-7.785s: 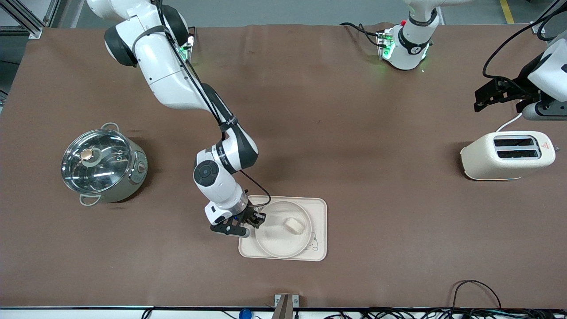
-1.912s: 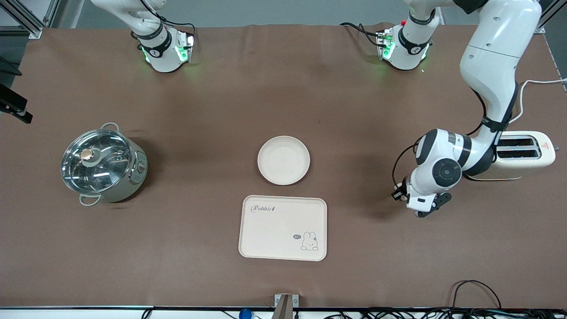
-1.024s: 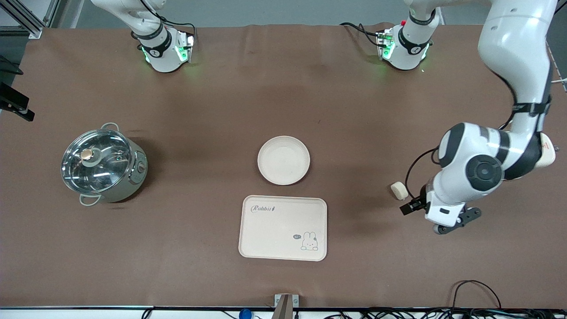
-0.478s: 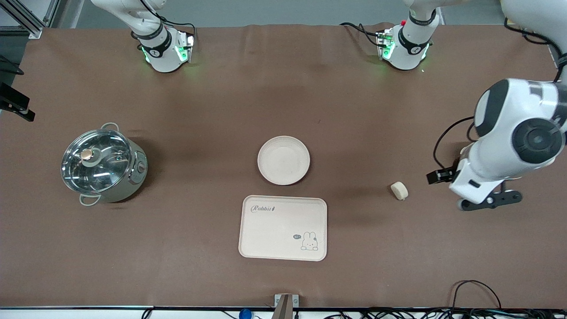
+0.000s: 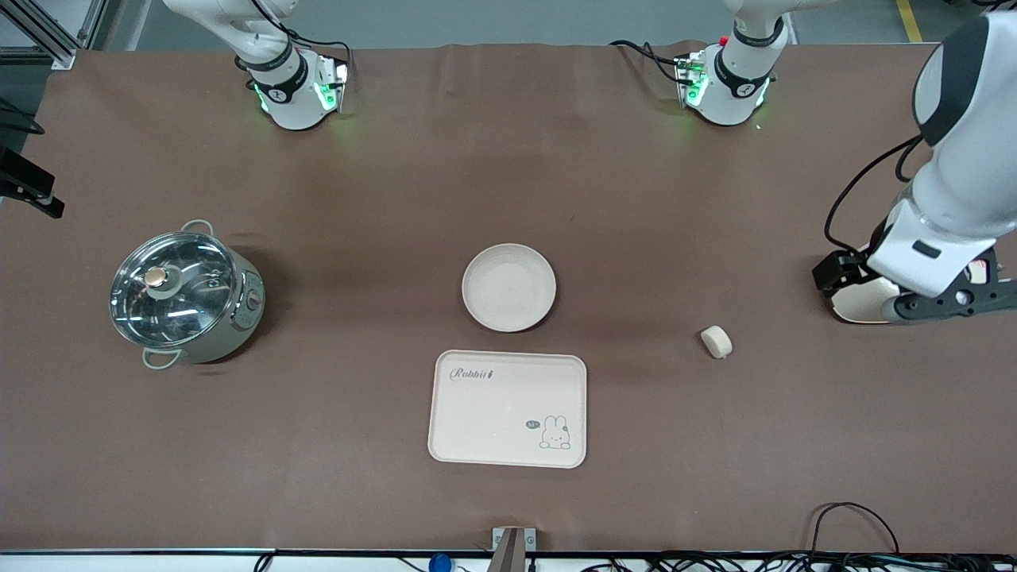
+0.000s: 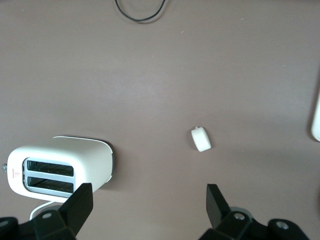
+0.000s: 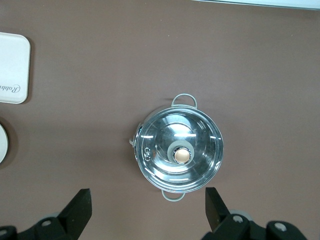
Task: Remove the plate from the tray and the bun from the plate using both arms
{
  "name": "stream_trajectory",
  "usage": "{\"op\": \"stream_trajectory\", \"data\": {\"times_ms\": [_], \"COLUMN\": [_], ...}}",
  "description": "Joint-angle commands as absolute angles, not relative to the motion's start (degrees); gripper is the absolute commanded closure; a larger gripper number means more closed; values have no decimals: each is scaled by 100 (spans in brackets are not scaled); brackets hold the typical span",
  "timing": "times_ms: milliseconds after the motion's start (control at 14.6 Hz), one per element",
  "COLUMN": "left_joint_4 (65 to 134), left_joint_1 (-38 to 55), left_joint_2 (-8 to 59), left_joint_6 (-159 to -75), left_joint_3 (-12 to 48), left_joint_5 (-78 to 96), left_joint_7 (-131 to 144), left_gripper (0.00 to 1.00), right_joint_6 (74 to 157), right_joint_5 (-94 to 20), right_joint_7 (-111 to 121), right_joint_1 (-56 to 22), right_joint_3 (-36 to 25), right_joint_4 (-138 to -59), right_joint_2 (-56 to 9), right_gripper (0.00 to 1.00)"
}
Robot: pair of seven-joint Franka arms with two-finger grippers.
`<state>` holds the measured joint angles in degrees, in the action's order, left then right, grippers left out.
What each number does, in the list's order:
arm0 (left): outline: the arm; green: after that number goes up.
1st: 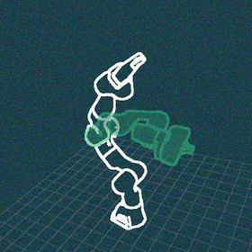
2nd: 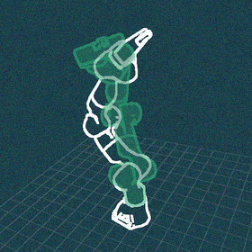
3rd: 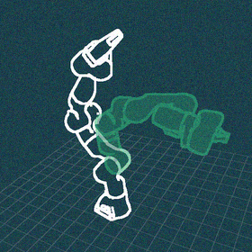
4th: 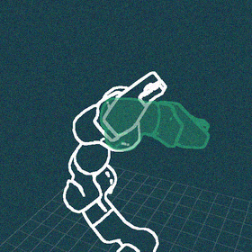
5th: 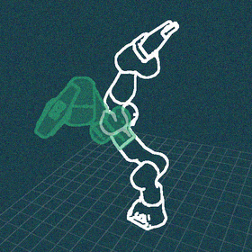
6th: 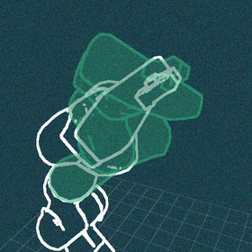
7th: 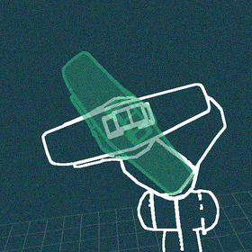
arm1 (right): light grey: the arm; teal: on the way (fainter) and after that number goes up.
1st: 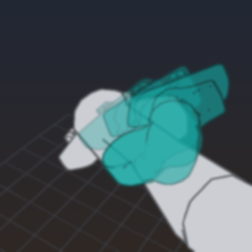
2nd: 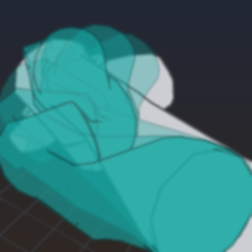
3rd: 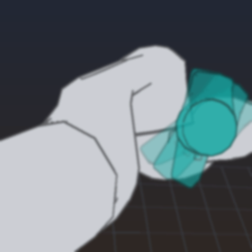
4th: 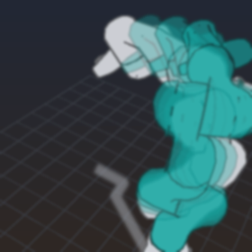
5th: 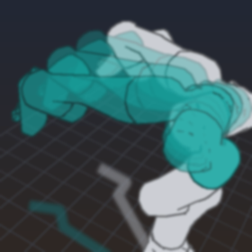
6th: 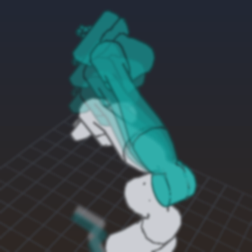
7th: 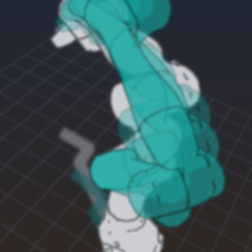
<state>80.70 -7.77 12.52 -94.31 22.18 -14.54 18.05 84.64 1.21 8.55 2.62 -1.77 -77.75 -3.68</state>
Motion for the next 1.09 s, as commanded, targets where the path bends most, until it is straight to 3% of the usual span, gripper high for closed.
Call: {"op": "stream_trajectory", "data": {"times_ms": [0,478,751,1024], "left_joint_4": [8139,8374,9218,9193], "left_joint_1": [-835,-923,-213,132], "left_joint_2": [863,-7,-746,-782], "left_joint_6": [-9326,-8675,-8657,-8535], "left_joint_3": [2215,1952,758,334], "left_joint_5": [-1056,-300,43,35], "left_joint_7": [1618,978,536,343], "left_gripper": [0,0,0,0], "right_joint_6": [8482,8473,8455,8446], "right_joint_5": [158,158,158,158], "right_joint_7": [853,861,853,853], "right_joint_1": [255,255,272,272], "right_joint_3": [-167,-167,-176,-176], "right_joint_4": [-7796,-7805,-7805,-7805], "right_joint_2": [-352,-343,-352,-343], "right_gripper": [0,0,0,0]}}
